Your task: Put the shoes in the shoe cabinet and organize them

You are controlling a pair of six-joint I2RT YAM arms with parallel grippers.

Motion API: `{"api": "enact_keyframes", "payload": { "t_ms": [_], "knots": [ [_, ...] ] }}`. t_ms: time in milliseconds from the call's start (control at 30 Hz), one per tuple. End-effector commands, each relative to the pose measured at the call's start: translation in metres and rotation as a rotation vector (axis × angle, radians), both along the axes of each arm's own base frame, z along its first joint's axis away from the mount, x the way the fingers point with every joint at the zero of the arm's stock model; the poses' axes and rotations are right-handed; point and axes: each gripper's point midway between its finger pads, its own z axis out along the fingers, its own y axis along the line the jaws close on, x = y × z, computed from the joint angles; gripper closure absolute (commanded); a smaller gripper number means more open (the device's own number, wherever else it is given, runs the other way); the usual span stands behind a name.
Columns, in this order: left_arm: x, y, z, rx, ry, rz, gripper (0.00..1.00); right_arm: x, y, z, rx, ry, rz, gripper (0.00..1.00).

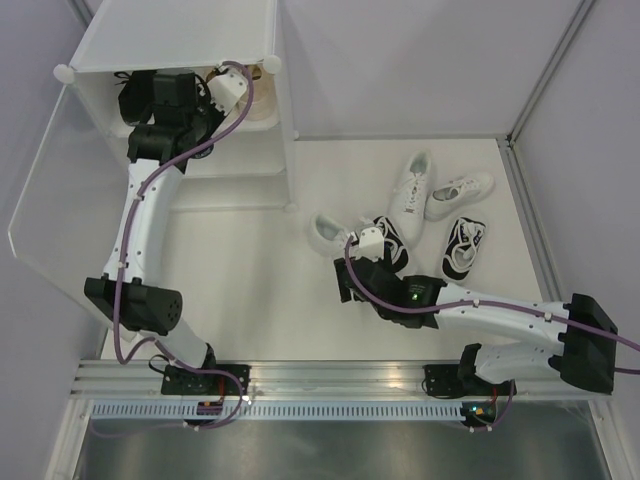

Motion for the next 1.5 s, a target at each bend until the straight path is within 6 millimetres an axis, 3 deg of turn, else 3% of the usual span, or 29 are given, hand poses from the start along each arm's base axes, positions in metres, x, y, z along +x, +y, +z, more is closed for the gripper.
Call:
{"api": "enact_keyframes", "payload": {
  "t_ms": [0, 100, 233, 500, 600, 733, 833, 1100, 1233, 1367, 1467],
  "knots": [
    [-0.006, 0.005, 0.022, -0.112, -0.098, 0.071, 0.98, 0.012, 0.029, 0.039, 0.076, -0.086, 0.064, 0.21],
    [-0.01, 0.023, 0.005, -0.142, -0.077, 0.224, 0.98, 0.019, 0.046, 0.058, 0.114, -0.126, 0.093, 0.21],
    [-0.013, 0.038, -0.005, -0.185, -0.079, 0.368, 0.98, 0.021, 0.065, 0.065, 0.148, -0.125, 0.128, 0.21],
    [-0.01, 0.055, 0.014, -0.201, -0.171, 0.486, 0.98, 0.016, 0.064, 0.056, 0.166, -0.101, 0.135, 0.21],
    [-0.007, 0.062, 0.02, -0.156, -0.187, 0.481, 0.98, 0.016, 0.059, 0.058, 0.166, -0.11, 0.125, 0.21],
    [0.008, 0.058, 0.017, -0.081, -0.169, 0.343, 0.98, 0.017, 0.056, 0.058, 0.153, -0.114, 0.123, 0.21],
    [0.016, 0.047, 0.016, -0.013, -0.15, 0.212, 0.98, 0.016, 0.056, 0.062, 0.153, -0.117, 0.13, 0.21],
    [0.038, 0.023, 0.042, 0.01, -0.213, 0.001, 0.98, 0.018, 0.049, 0.054, 0.121, -0.117, 0.107, 0.21],
    [0.041, 0.023, 0.043, -0.007, -0.219, -0.007, 0.98, 0.017, 0.051, 0.05, 0.12, -0.104, 0.105, 0.21],
    [0.038, 0.033, 0.04, -0.067, -0.237, 0.09, 0.97, 0.017, 0.051, 0.046, 0.108, -0.098, 0.108, 0.21],
    [0.031, 0.041, 0.027, -0.135, -0.22, 0.182, 0.92, 0.017, 0.054, 0.043, 0.114, -0.093, 0.111, 0.21]
  ]
}}
